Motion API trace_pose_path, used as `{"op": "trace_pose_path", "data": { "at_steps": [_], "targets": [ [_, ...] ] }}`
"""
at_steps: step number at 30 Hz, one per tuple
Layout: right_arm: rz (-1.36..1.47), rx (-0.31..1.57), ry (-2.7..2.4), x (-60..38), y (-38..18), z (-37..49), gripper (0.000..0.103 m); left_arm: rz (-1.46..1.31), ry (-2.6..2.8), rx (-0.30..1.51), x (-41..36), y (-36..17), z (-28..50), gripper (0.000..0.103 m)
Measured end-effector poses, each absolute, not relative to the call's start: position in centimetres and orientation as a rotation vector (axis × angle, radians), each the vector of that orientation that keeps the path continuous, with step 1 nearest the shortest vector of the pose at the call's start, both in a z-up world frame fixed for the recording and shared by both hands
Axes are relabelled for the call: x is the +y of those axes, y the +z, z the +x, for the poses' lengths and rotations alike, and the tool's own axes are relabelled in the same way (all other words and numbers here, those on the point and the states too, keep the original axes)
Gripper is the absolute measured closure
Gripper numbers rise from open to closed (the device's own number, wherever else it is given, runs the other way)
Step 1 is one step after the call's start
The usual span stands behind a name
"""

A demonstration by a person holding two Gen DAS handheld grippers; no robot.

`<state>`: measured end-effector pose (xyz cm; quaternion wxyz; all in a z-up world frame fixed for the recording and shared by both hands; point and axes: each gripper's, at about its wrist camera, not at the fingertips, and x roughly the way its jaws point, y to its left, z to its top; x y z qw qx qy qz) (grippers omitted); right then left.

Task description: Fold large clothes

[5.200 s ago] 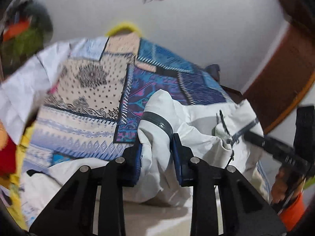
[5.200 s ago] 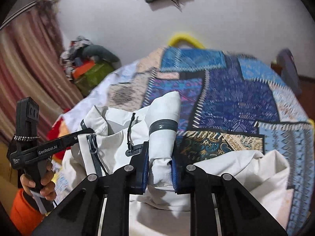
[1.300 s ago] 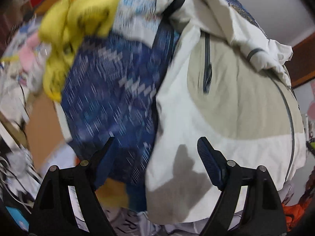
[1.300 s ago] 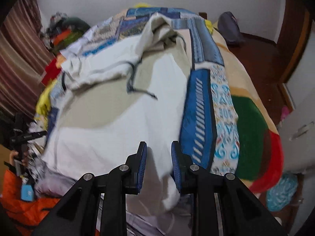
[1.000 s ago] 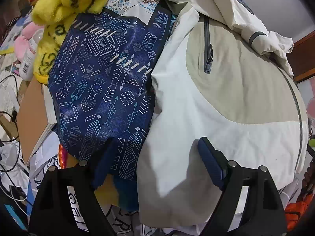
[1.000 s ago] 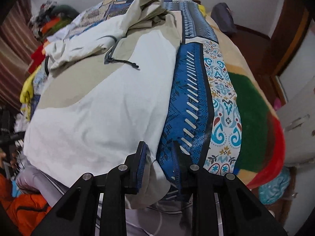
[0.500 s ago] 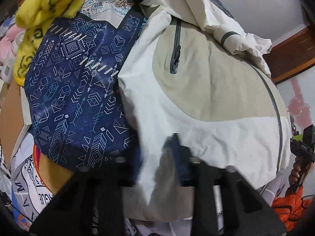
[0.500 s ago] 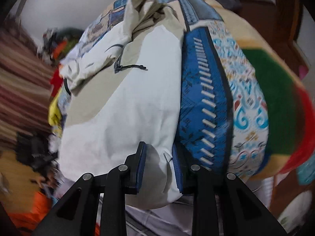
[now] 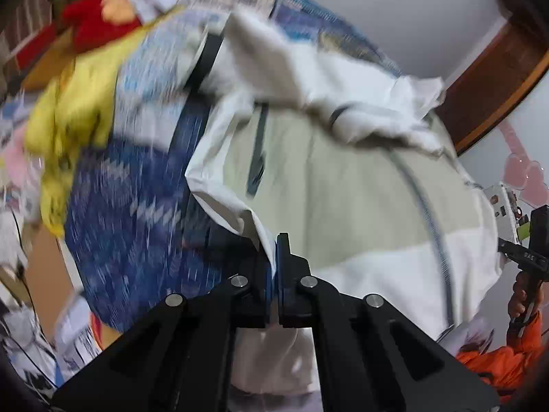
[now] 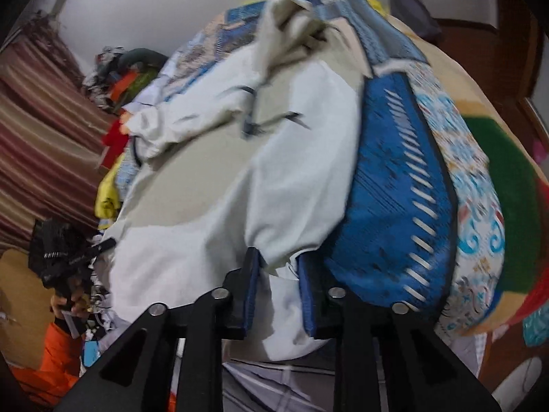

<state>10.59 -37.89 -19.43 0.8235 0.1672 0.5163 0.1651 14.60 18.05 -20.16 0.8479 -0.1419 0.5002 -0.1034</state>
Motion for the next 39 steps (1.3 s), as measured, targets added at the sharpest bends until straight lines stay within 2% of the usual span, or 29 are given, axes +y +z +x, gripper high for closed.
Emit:
{"op": "trace_pose_path", "data": {
  "at_steps": [8,15,20,23,26,31,39],
  "targets": [
    [0.323,0.941,0.395,-36.3,-14.0,15.7,0.093,-0.244,-0.257,0.833,17.6,-10.7,20.0,0.102],
    [0.318,0.783,0.342,-37.2,-9.3,24.9,0.097,-0.290,-0.232,0.735,17.8,-6.7,28.2,0.102],
    [0.246,0.737,0.248,-37.9,-7.5,31.2,0.097,-0.386,-0.143,0.779,19.5,-9.1,35.2,0.102],
    [0.221,0.739,0.247,-38.7,-7.5,31.9,0.096,-0.469,-0.099,0.868,20.2,-12.9,39.2,0.102],
    [0.155,0.789,0.227,-39.5,-9.0,30.9,0.096,-0.418,-0.019,0.926,19.9,-16.2,41.1,0.102],
    [0.010,0.898,0.170,-40.8,-12.1,27.4,0.096,-0.397,-0.023,0.971,19.9,-19.1,39.6,0.102],
    [0.048,0.971,0.274,-39.1,-13.4,20.8,0.096,-0.215,-0.024,0.908,20.0,-16.5,30.3,0.102]
  ]
}}
